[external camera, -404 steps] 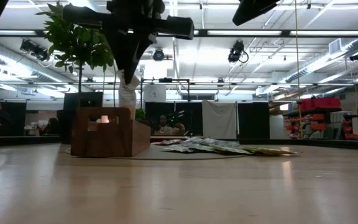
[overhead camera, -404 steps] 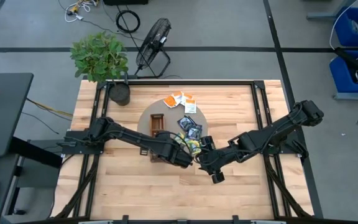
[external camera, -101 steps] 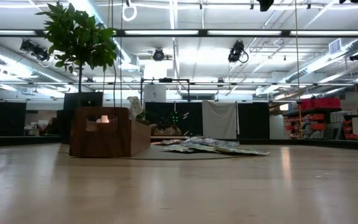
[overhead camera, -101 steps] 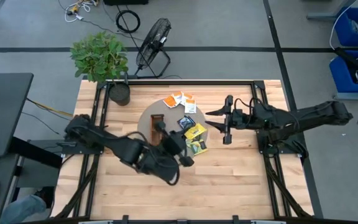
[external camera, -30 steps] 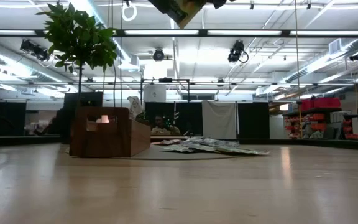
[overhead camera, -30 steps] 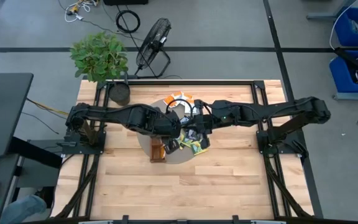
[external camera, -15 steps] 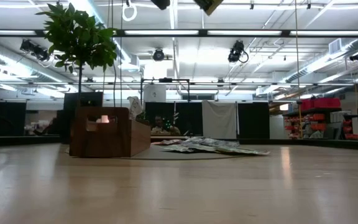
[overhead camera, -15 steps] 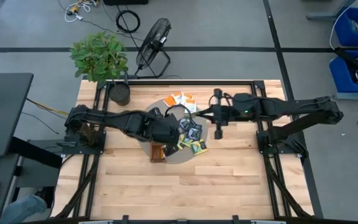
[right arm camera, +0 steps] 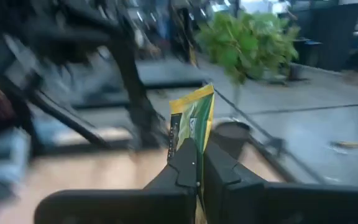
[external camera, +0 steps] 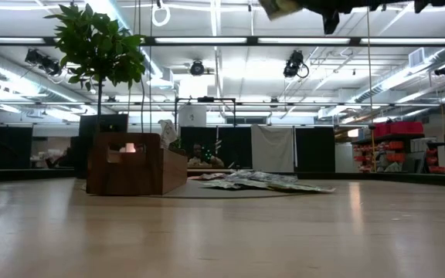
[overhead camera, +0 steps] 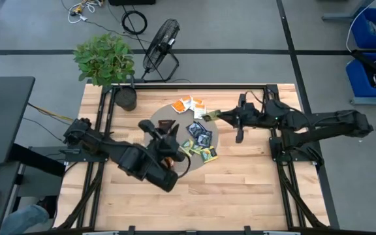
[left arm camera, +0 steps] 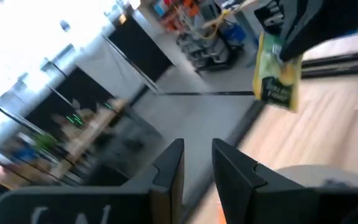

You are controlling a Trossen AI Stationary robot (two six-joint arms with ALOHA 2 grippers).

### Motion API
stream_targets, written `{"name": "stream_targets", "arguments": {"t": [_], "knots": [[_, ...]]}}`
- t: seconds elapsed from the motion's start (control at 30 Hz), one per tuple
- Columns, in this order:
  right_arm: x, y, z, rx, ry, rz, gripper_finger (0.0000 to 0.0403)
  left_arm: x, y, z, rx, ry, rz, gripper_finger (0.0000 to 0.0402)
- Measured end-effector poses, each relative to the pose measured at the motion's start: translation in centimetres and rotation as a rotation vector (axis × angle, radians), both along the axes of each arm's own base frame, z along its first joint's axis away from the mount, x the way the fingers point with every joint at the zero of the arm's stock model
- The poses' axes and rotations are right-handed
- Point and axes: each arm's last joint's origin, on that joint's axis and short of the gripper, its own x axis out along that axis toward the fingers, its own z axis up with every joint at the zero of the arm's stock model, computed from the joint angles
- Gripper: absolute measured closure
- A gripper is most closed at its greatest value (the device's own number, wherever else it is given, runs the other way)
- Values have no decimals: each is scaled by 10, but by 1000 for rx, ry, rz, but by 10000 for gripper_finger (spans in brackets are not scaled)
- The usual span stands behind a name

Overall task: Pick & Place Tea
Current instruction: Put the yellow tea bag into the middle section of the wooden organizer

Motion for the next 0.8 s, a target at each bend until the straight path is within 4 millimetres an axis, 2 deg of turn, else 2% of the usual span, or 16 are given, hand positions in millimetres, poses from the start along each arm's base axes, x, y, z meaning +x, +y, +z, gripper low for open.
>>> {"name": "stream_targets", "arguments": {"t": [0.2,0.3,0.5,0.7,0.8], "knots": [[0,-1,3,189,-139,95,399,6,6,-1,50,184,-31,314],[-1,0,8,213,-202,111,399,12,9,1,72,255,-51,314],[2,2,13,115,-268,93,399,30,12,12,-17,110,-77,314],[9,1,14,26,-330,81,399,48,25,25,-319,-134,-246,314],[11,1,14,9,-333,84,399,49,34,32,-374,-188,-272,314]]}}
